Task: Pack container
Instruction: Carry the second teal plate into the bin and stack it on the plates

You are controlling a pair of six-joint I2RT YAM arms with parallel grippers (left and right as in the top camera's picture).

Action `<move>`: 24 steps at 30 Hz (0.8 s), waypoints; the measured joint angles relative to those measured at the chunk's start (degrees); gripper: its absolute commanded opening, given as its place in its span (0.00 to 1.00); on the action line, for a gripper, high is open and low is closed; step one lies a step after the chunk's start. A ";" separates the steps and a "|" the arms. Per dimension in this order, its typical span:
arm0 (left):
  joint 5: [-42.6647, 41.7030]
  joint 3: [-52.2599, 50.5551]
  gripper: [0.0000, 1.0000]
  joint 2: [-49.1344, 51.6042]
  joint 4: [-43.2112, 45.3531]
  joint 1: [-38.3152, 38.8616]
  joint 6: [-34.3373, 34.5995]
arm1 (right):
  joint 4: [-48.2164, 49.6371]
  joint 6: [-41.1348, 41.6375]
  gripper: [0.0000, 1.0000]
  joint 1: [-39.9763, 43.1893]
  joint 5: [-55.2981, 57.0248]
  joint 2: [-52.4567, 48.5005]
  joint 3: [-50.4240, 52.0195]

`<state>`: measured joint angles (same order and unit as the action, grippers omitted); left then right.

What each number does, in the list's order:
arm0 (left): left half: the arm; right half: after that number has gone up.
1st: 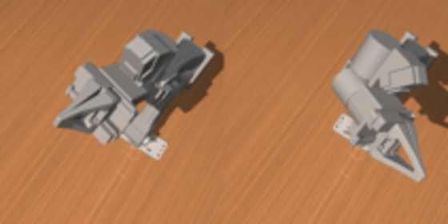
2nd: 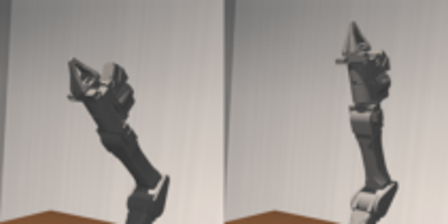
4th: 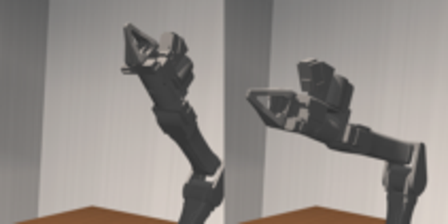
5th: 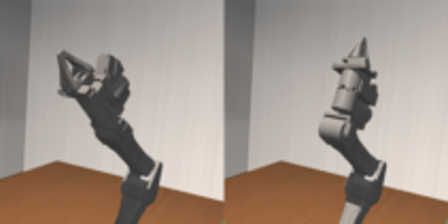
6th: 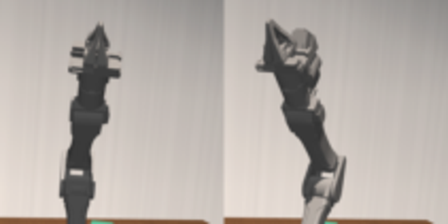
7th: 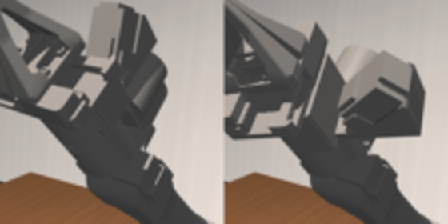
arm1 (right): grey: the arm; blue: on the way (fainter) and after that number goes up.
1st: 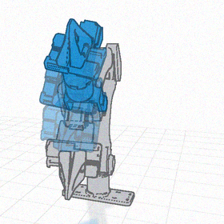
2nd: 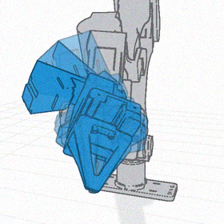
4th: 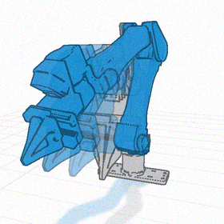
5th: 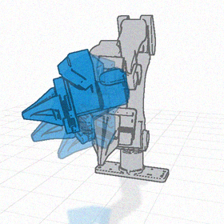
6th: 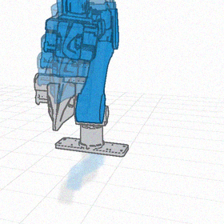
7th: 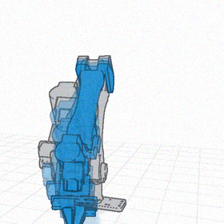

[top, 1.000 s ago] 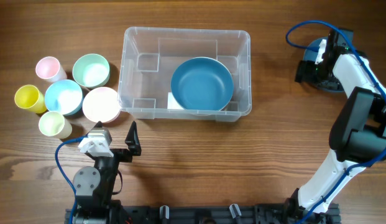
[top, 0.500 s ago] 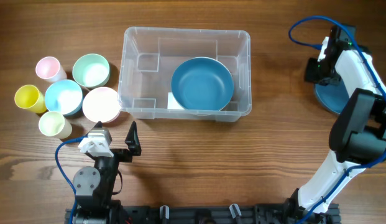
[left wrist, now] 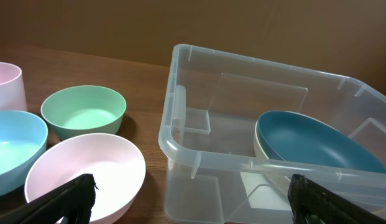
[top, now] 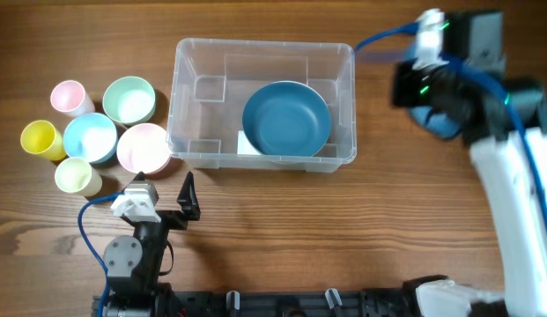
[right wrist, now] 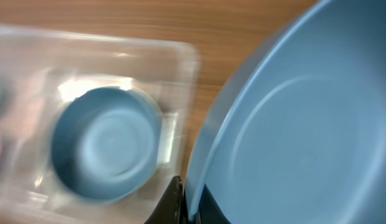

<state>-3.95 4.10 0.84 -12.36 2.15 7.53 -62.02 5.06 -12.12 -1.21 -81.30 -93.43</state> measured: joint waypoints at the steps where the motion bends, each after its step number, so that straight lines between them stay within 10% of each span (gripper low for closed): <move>1: 0.00 0.00 1.00 0.00 0.00 0.00 0.00 | -0.22 0.00 0.04 -2.58 0.07 1.22 -0.04; 12: 0.00 0.00 1.00 0.00 -0.02 0.00 0.00 | 7.06 -4.22 0.05 -28.04 0.24 -7.41 0.90; 24: 0.00 0.00 1.00 0.00 -0.02 0.00 0.00 | 14.27 -7.76 0.04 -29.33 0.35 -29.83 2.01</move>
<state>-3.95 4.10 0.84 -12.38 2.15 7.53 -47.75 -2.70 -41.45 -0.86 -111.13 -91.42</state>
